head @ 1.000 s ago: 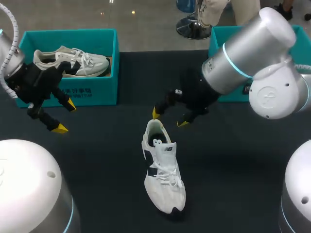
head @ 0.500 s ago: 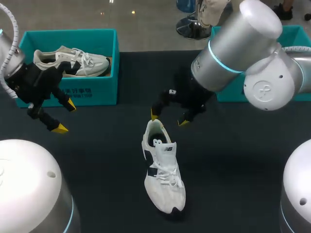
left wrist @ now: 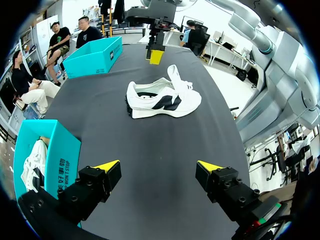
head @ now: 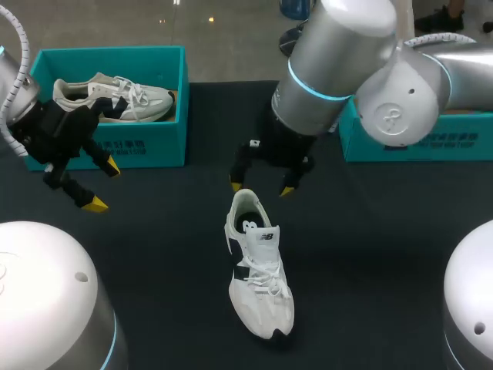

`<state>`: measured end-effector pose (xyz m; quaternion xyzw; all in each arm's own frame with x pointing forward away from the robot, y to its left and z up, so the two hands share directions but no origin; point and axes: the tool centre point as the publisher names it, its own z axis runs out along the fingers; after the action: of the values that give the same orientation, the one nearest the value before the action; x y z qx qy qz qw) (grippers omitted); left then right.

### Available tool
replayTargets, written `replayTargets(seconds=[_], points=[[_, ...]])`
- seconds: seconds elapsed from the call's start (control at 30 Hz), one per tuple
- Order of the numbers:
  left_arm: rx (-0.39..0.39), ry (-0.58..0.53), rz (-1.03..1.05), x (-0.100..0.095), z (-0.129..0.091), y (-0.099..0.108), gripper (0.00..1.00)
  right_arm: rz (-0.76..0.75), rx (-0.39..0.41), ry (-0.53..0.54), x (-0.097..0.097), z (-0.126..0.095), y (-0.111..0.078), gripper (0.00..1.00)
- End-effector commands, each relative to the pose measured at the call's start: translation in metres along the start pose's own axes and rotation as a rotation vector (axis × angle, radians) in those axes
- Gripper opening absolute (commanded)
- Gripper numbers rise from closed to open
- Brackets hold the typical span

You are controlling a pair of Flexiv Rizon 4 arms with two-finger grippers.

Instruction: Take the shoe out of the shoebox, open the shoe tongue, remove and reinsert the insole, then place the shoe into the shoebox

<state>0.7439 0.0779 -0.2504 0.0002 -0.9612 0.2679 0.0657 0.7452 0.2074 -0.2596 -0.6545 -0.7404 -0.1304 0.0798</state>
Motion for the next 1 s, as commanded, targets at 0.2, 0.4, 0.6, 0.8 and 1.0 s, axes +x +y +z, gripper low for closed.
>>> replayTargets(seconds=[0.2, 0.4, 0.6, 0.8, 1.0], points=[[-0.002, 0.001, 0.0, 0.0, 0.0, 0.0, 1.0, 0.002, 0.022, -0.138, 0.01, 0.01, 0.005, 0.0], [-0.002, 0.001, 0.0, 0.0, 0.0, 0.0, 1.0, 0.01, 0.032, -0.163, 0.011, 0.01, 0.005, 0.0], [-0.002, 0.001, 0.0, 0.0, 0.0, 0.0, 1.0, 0.014, 0.032, -0.175, 0.01, 0.01, 0.003, 0.0], [-0.002, 0.001, 0.0, 0.0, 0.0, 0.0, 1.0, 0.015, 0.035, -0.187, 0.01, 0.009, 0.003, 0.0], [-0.002, 0.001, 0.0, 0.0, 0.0, 0.0, 1.0, 0.017, 0.044, -0.197, 0.009, 0.024, 0.002, 0.0]])
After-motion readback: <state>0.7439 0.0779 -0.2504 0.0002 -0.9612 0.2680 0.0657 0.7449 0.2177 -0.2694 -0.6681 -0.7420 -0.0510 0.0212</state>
